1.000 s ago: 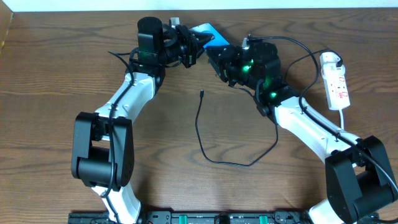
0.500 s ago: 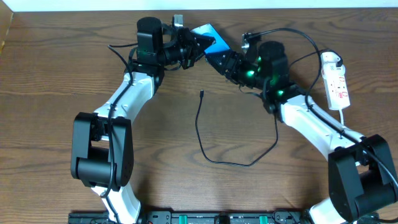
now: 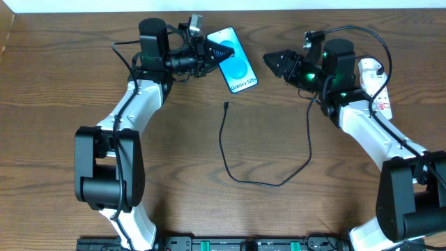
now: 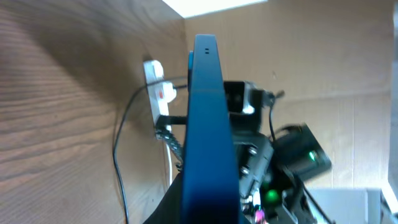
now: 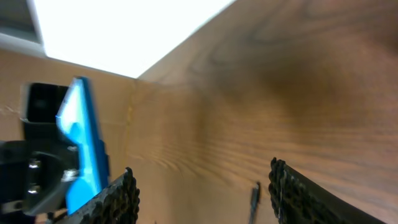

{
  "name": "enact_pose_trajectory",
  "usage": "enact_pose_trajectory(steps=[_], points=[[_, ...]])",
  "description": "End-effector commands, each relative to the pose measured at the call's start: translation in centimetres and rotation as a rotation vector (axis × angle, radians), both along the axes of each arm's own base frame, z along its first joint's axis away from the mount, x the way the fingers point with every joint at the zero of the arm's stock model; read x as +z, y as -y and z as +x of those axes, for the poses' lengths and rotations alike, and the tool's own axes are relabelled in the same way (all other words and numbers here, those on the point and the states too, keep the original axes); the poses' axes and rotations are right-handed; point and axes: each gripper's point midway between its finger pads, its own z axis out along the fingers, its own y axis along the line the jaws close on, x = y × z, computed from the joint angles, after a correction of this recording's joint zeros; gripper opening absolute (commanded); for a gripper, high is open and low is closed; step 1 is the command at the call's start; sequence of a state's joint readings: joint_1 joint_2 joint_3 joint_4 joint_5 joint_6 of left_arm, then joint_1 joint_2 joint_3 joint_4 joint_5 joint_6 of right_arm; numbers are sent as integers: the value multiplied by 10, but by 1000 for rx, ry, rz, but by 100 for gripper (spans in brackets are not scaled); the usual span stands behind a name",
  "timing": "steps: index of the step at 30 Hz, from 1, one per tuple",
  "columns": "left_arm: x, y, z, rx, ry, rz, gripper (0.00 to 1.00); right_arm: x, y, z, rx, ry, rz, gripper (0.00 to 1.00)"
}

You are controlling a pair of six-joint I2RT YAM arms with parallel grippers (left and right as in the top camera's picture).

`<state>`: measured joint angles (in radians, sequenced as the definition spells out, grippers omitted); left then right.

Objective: Plug charger to phone and switch on socket
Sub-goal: 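Release the phone from the right gripper and pull it back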

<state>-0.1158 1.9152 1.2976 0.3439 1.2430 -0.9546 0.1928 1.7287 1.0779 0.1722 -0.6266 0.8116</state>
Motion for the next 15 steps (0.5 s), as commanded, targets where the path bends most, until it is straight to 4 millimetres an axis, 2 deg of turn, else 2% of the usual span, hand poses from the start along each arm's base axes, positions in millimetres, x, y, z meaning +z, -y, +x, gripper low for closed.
enact_pose_trajectory(steps=[1, 8, 9, 11, 15], points=[[24, 4, -22, -141, 131, -35, 7, -12, 4, -4, 38, 3, -62, 65], [32, 6, -47, -291, 241, -78, 7, -41, 10, -22, 74, -83, -156, 65], [32, 6, -48, -296, 245, -80, 7, -45, 10, -25, 96, -77, -182, 63], [32, 6, -49, -299, 253, -81, 7, -52, 11, -31, 125, -80, -219, 51], [31, 5, -47, -295, 266, -78, 7, -67, 18, -42, 128, -144, -269, 44]])
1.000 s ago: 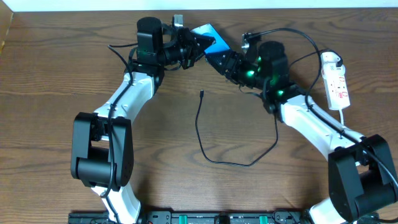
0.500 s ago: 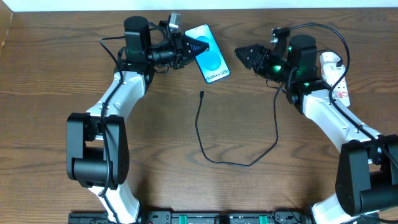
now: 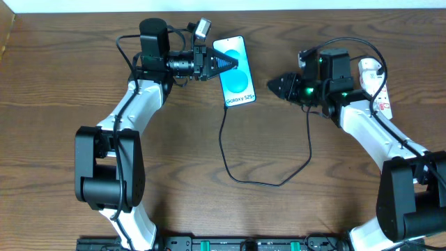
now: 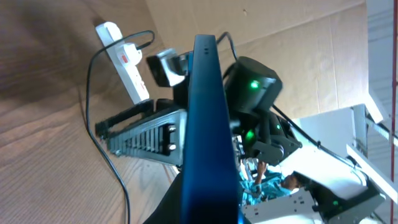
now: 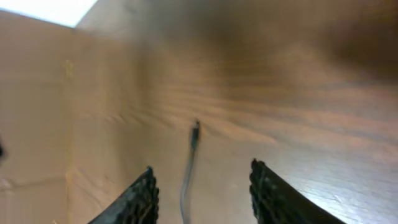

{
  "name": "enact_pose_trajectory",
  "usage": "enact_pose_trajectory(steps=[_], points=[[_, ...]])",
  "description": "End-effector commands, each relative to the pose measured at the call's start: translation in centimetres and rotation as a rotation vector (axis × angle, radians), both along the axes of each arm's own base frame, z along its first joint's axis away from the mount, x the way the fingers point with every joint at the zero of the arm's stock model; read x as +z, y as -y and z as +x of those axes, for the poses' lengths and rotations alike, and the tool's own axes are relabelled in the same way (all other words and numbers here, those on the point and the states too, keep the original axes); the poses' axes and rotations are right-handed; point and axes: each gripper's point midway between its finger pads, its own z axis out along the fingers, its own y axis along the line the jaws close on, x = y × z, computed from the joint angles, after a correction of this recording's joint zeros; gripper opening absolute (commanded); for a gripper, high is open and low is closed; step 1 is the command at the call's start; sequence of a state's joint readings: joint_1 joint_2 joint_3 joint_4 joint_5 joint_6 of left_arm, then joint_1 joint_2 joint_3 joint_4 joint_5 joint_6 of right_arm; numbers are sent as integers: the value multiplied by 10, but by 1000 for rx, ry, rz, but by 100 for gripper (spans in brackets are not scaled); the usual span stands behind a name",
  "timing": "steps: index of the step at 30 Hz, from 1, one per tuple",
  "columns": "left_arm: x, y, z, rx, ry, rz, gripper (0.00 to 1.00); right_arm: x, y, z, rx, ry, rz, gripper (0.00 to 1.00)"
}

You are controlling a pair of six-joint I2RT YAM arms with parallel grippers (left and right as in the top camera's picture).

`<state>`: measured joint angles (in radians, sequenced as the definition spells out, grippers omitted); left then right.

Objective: Plug charger to phone and switch on socket
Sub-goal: 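Release the phone from the right gripper and pull it back, then lower the right gripper onto the cable's USB-C plug and grasp it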

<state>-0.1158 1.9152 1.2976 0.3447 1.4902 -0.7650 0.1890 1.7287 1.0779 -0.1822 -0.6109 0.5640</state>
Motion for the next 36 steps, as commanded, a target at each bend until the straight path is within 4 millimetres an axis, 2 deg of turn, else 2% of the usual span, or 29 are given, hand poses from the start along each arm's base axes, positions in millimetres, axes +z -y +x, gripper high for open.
enact_pose_trajectory(steps=[1, 6, 11, 14, 17, 22, 26, 30, 36], points=[[16, -3, -7, -39, 85, -21, 7, -9, 6, -2, 32, 20, -67, 44], [13, -21, 9, 42, 76, -3, 7, -15, 10, -8, 23, -26, -92, 42], [-1, -54, 31, 185, -16, 35, 7, -13, 19, -12, 30, -64, -225, 41], [-5, -72, 38, 238, -46, 45, 7, -2, 32, -10, 26, -70, -356, 40], [-5, -85, 42, 269, -47, 44, 7, 15, 42, -7, 22, -66, -430, 32], [-8, -101, 45, 304, -72, 44, 7, 37, 41, -3, 37, -42, -438, 19], [-9, -114, 48, 332, -90, 44, 7, 47, 28, -3, 62, -14, -435, 15], [-10, -131, 51, 369, -103, 41, 7, 55, 2, -3, 97, 19, -433, 13], [-10, -151, 54, 414, -148, 30, 7, 58, -35, 9, 127, 32, -426, 13]])
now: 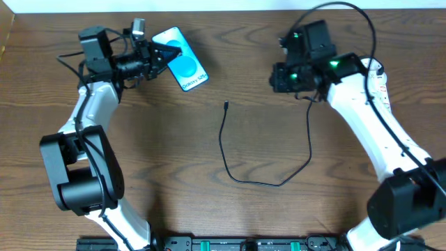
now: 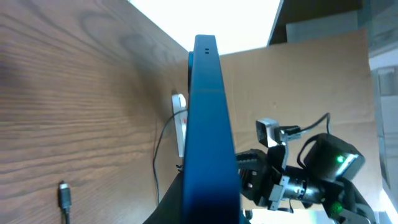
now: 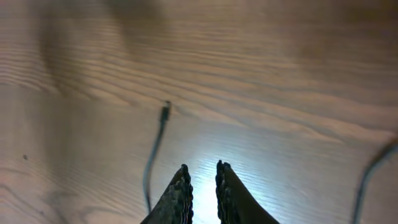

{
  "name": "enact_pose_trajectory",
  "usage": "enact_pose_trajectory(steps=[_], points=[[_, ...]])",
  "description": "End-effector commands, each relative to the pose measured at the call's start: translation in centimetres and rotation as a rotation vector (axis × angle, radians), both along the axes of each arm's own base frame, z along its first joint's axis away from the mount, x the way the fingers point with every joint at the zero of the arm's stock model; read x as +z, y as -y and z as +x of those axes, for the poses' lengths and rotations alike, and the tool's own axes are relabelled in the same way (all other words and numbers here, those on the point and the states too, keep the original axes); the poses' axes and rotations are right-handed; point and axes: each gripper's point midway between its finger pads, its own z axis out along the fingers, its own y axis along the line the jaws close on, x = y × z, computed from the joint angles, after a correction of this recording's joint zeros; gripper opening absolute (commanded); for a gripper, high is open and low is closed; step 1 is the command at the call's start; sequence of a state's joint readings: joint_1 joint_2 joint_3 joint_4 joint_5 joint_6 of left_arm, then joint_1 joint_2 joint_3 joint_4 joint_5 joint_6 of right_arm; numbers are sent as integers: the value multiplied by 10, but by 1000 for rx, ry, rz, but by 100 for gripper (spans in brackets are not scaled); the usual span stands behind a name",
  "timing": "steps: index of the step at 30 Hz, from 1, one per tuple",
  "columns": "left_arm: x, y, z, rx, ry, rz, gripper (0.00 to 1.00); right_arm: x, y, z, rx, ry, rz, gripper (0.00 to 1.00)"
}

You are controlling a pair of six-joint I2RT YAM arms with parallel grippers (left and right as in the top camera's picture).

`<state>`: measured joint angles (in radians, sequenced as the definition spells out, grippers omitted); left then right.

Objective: Plug charger to phone and switch on socket
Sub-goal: 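Lower the right gripper onto the cable's USB-C plug and grasp it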

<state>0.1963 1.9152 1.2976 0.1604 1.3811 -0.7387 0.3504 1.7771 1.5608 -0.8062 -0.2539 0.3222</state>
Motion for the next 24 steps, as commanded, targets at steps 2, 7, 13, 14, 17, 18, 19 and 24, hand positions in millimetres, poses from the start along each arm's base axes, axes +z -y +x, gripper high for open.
enact_pose_trajectory(steps=[2, 7, 13, 14, 17, 18, 19, 24], points=[[15, -13, 0, 17, 12, -14, 7, -2, -34, 16, 14, -8, 4, 13], [15, -21, 1, 35, -5, -22, 7, -22, -72, 35, 10, -67, 14, 13], [15, -21, 1, 37, -7, -23, 7, -69, -97, 31, -14, -188, 7, 18], [15, -22, 1, 38, -8, -23, 7, -76, -99, 29, -8, -201, -1, 21], [15, -23, 2, 43, -8, -21, 7, -93, -106, 23, 8, -228, -19, 28], [15, -24, 2, 49, -8, -19, 7, -97, -108, 22, 11, -234, -23, 30], [14, -26, 3, 55, -8, -18, 7, -103, -110, 20, 15, -242, -29, 31], [12, -44, 7, 112, -34, -19, 7, -129, -118, 11, 35, -285, -57, 32]])
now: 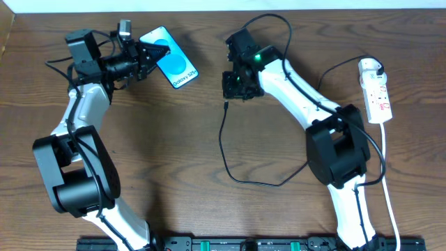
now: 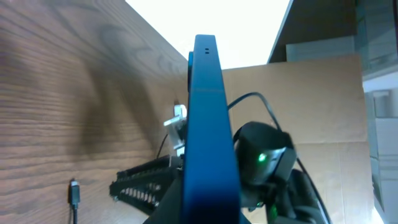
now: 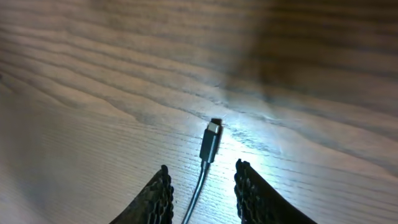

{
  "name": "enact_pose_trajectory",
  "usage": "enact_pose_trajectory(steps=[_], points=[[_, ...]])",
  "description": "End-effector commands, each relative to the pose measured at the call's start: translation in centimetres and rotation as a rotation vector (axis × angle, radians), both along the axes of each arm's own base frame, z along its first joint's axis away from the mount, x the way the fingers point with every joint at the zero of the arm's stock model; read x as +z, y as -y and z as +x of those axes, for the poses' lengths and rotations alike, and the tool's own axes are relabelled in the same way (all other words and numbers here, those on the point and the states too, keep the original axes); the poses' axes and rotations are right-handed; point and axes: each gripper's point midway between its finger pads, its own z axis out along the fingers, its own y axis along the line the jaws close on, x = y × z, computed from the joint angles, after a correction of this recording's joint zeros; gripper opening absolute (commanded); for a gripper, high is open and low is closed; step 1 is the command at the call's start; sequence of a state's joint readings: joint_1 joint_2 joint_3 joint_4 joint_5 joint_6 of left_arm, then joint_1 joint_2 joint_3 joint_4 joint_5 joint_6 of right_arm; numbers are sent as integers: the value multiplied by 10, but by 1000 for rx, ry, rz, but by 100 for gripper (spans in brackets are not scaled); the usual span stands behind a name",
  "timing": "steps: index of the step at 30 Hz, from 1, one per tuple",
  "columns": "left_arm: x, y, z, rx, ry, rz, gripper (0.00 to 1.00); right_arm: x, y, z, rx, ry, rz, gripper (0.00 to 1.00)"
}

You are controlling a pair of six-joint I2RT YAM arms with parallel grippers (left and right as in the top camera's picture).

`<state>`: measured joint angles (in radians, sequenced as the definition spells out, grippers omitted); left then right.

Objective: Plug charger to phone and switch on socket
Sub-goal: 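Lower the right gripper onto the cable's USB-C plug and grasp it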

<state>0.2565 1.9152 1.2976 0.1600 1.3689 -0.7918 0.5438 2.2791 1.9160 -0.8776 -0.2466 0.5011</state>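
The blue phone (image 1: 169, 61) is held off the table at the back left, with my left gripper (image 1: 144, 53) shut on it. It shows edge-on in the left wrist view as a dark blue phone (image 2: 208, 118) rising from my left gripper (image 2: 208, 208). The black charger cable (image 1: 224, 143) lies looped on the table, its free plug (image 1: 226, 105) in the middle. My right gripper (image 1: 233, 87) hovers open just behind the plug. In the right wrist view the plug (image 3: 211, 140) lies ahead of my right gripper (image 3: 202, 169), and the cable runs between the fingers (image 3: 158, 193).
A white power strip (image 1: 373, 87) with a red switch lies at the right edge, and the cable leads to it. The wooden table (image 1: 139, 174) ends at a pale wall along the back. The left wrist view also shows the plug (image 2: 73, 190) on the wood.
My right gripper has gone from the back right to just over the cable's plug, and its jaws stand wider apart. The left gripper has shifted slightly left with the phone.
My left gripper held the phone at the back centre, with the right gripper open close beside it. Then the phone stood at the back left and the right gripper, nearly shut, at the back right. Now the right gripper is open over the plug.
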Motion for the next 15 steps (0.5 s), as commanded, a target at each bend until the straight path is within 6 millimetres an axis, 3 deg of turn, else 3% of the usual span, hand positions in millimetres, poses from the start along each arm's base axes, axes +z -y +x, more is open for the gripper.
enact_pose_trajectory(steps=[1, 6, 15], points=[[13, -18, 2, 43, 14, -1, 7, -16, -10, -5, 8, -28, -10, 32], [13, -30, 3, 69, 7, -5, 7, -33, -16, -14, 28, -45, -49, 32], [13, -31, 3, 71, 5, -6, 7, -47, -22, -22, 41, -13, -141, 32]])
